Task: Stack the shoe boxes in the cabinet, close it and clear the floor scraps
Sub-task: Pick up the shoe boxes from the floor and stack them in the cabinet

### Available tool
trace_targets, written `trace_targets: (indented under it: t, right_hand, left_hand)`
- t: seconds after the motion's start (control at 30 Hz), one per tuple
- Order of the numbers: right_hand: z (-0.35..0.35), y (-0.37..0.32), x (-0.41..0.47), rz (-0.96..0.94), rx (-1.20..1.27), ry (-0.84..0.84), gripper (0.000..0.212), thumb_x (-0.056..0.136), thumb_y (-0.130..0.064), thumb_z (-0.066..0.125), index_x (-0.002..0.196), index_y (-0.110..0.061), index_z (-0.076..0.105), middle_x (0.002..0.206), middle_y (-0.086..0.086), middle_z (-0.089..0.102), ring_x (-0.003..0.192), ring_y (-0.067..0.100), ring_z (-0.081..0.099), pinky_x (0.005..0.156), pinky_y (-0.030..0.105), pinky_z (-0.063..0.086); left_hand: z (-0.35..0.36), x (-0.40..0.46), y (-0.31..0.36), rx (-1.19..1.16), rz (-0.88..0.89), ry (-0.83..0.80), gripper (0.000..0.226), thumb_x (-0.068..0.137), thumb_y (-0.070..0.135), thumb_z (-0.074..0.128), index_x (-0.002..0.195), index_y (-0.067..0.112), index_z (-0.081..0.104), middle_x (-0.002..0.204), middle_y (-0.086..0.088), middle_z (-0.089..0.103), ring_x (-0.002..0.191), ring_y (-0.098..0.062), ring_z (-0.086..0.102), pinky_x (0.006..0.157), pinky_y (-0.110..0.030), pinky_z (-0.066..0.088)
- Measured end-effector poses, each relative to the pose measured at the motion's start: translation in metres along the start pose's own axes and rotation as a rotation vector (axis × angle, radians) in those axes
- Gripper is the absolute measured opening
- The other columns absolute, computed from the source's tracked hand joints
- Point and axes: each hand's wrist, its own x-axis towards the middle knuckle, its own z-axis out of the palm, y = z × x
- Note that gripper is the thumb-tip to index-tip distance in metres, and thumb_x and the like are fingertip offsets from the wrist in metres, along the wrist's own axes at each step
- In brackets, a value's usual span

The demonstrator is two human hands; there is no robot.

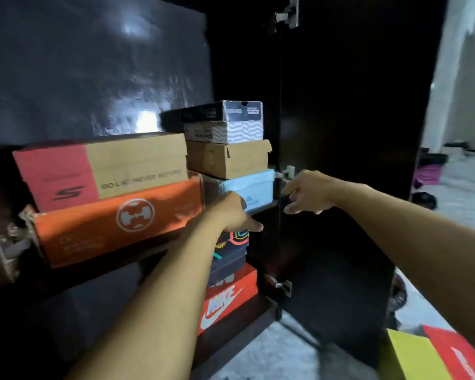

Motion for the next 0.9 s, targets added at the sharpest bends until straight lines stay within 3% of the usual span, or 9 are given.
trace_targets:
  t: [0.1, 0.17, 0.3, 0.47, 0.6, 0.7, 0.73, 0.8, 0.9]
  right_hand:
    - [0.002, 0.052, -0.041, 0.142, 0.047, -0.027, 0.058, 0.079, -0.034, 0.077, 0.131, -0.02, 0.057, 0.117, 0.0, 0.065, 0.091, 0.02, 0.065, 0.062, 0.032, 0.061]
    - [0.007, 0.089, -0.071, 0.233, 0.043, -0.046, 0.06, 0.079, -0.033, 0.077, 0.133, -0.019, 0.056, 0.117, 0.002, 0.065, 0.093, 0.023, 0.066, 0.065, 0.036, 0.062]
    - [0.019, 0.161, -0.135, 0.408, -0.011, -0.091, 0.059, 0.08, -0.03, 0.075, 0.134, -0.015, 0.056, 0.119, 0.004, 0.065, 0.09, 0.028, 0.066, 0.066, 0.039, 0.062]
    - [0.04, 0.238, -0.209, 0.642, 0.008, -0.132, 0.062, 0.079, -0.028, 0.078, 0.135, -0.015, 0.055, 0.12, 0.007, 0.064, 0.092, 0.029, 0.066, 0.067, 0.042, 0.061]
    - [0.071, 0.29, -0.258, 0.777, 0.025, -0.155, 0.062, 0.075, -0.03, 0.08, 0.131, -0.018, 0.059, 0.114, 0.008, 0.067, 0.084, 0.034, 0.071, 0.065, 0.043, 0.061]
    - [0.104, 0.323, -0.286, 0.848, 0.054, -0.189, 0.061, 0.074, -0.032, 0.08, 0.13, -0.019, 0.059, 0.115, 0.007, 0.068, 0.089, 0.031, 0.07, 0.073, 0.039, 0.06]
    - [0.115, 0.334, -0.295, 0.864, 0.046, -0.199, 0.061, 0.075, -0.033, 0.08, 0.131, -0.018, 0.059, 0.117, 0.007, 0.068, 0.096, 0.028, 0.068, 0.081, 0.037, 0.057]
    - [0.139, 0.352, -0.31, 0.896, 0.039, -0.218, 0.062, 0.077, -0.035, 0.078, 0.133, -0.018, 0.057, 0.123, 0.007, 0.065, 0.11, 0.026, 0.062, 0.092, 0.032, 0.05]
    - [0.174, 0.375, -0.33, 0.94, 0.038, -0.237, 0.064, 0.08, -0.037, 0.074, 0.137, -0.016, 0.053, 0.134, 0.007, 0.058, 0.121, 0.026, 0.055, 0.096, 0.03, 0.045]
  left_hand:
    - [0.044, 0.003, 0.041, 0.08, 0.037, -0.191, 0.069, 0.079, 0.047, 0.075, 0.135, 0.013, 0.054, 0.134, -0.008, 0.056, 0.121, -0.027, 0.054, 0.103, -0.039, 0.044]
    - [0.08, 0.003, 0.07, 0.108, 0.067, -0.312, 0.075, 0.081, 0.049, 0.071, 0.143, 0.014, 0.046, 0.141, -0.007, 0.052, 0.125, -0.027, 0.051, 0.104, -0.038, 0.043]
    - [0.152, -0.009, 0.123, 0.27, 0.182, -0.531, 0.073, 0.089, 0.052, 0.06, 0.144, 0.008, 0.042, 0.139, -0.011, 0.053, 0.12, -0.028, 0.056, 0.101, -0.034, 0.047]
    - [0.23, -0.022, 0.163, 0.28, 0.298, -0.653, 0.073, 0.08, 0.048, 0.073, 0.138, 0.011, 0.048, 0.118, -0.007, 0.06, 0.092, -0.03, 0.06, 0.089, -0.036, 0.048]
    - [0.291, -0.03, 0.194, 0.254, 0.403, -0.724, 0.07, 0.078, 0.046, 0.075, 0.134, 0.011, 0.053, 0.132, -0.005, 0.056, 0.115, -0.027, 0.057, 0.097, -0.039, 0.047]
    - [0.337, -0.034, 0.214, 0.225, 0.471, -0.753, 0.041, 0.078, 0.043, 0.075, 0.108, 0.02, 0.06, 0.124, -0.006, 0.058, 0.108, -0.025, 0.058, 0.094, -0.035, 0.048]
    - [0.353, -0.035, 0.22, 0.211, 0.49, -0.759, 0.041, 0.078, 0.042, 0.076, 0.109, 0.02, 0.059, 0.126, -0.006, 0.058, 0.11, -0.025, 0.058, 0.095, -0.035, 0.048]
    - [0.384, -0.038, 0.231, 0.182, 0.524, -0.75, 0.065, 0.078, 0.04, 0.076, 0.134, 0.015, 0.053, 0.135, -0.007, 0.054, 0.12, -0.025, 0.054, 0.099, -0.036, 0.047]
    - [0.428, -0.039, 0.243, 0.156, 0.565, -0.743, 0.074, 0.078, 0.039, 0.076, 0.14, 0.013, 0.047, 0.14, -0.007, 0.051, 0.124, -0.025, 0.052, 0.101, -0.036, 0.045]
